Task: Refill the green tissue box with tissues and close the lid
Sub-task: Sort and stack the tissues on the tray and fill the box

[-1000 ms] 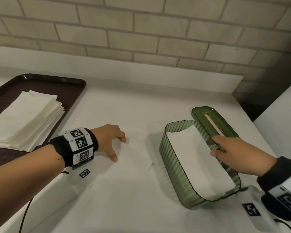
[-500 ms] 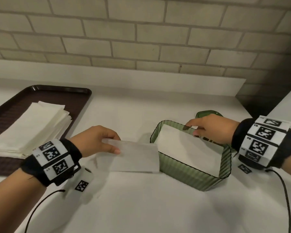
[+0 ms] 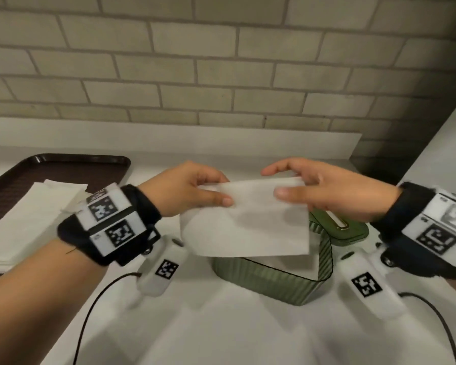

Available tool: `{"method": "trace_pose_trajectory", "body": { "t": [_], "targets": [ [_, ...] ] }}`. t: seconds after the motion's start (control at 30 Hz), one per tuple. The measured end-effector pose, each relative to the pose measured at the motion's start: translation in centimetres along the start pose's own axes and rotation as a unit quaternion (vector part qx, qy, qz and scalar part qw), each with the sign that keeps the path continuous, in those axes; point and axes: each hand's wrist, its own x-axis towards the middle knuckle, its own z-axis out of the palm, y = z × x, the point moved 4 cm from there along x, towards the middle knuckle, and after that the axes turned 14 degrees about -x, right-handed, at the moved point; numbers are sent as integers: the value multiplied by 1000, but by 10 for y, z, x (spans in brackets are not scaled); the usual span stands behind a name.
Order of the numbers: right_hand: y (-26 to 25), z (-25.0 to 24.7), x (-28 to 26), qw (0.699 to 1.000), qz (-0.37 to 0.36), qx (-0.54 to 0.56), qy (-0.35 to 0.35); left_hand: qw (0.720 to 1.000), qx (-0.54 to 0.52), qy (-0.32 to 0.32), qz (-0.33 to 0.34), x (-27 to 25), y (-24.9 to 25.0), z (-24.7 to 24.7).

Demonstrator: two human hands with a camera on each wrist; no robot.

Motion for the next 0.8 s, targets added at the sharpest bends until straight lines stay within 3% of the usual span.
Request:
{"method": "trace_pose_trajectory", "body": {
  "t": [0.13,0.27,0.47,0.67,0.8],
  "targets": [
    [24,-7,-19,989,38,-53,137,999,27,21,-28,28,-3,8],
    [68,-4,-34,976,117,-25,181,991,55,67,-102,29,-35,7],
    [90,15,-35,977,136,-60,152,987,-14,14,-159,12,-57,24],
    [89,20,-21,978,126,-132,101,983,-8,72,-169,5,-66,30],
    [87,17,-13,955,126,-263,61,978,-42,92,-180,-1,-71,37]
  ]
}}
